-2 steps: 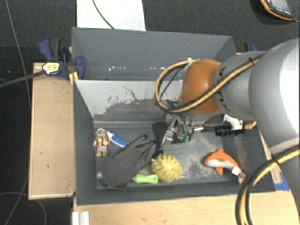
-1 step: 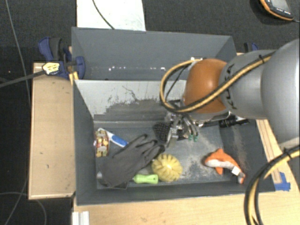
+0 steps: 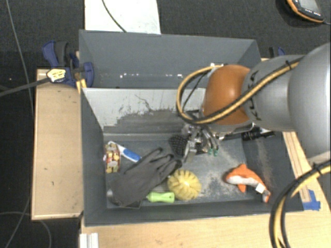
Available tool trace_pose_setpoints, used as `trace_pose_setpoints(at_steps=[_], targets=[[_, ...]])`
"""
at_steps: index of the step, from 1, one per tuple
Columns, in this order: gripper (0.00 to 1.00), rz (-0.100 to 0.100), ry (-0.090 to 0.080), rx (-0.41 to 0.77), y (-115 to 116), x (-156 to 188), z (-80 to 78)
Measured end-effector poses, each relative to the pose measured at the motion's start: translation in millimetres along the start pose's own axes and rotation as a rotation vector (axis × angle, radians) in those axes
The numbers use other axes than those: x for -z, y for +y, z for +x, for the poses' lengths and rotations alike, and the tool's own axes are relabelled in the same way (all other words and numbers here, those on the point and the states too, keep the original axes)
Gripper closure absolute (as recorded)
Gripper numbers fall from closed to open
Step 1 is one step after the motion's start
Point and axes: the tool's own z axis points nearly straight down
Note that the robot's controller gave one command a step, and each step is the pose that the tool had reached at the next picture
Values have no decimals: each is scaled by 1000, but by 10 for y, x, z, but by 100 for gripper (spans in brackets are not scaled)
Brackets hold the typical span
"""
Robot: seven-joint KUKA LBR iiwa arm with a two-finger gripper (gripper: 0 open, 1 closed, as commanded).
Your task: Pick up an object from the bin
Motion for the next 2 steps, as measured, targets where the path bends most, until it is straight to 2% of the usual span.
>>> trace_pose_setpoints(at_steps=[2], targets=[[100, 0, 1, 0, 0, 120, 4]])
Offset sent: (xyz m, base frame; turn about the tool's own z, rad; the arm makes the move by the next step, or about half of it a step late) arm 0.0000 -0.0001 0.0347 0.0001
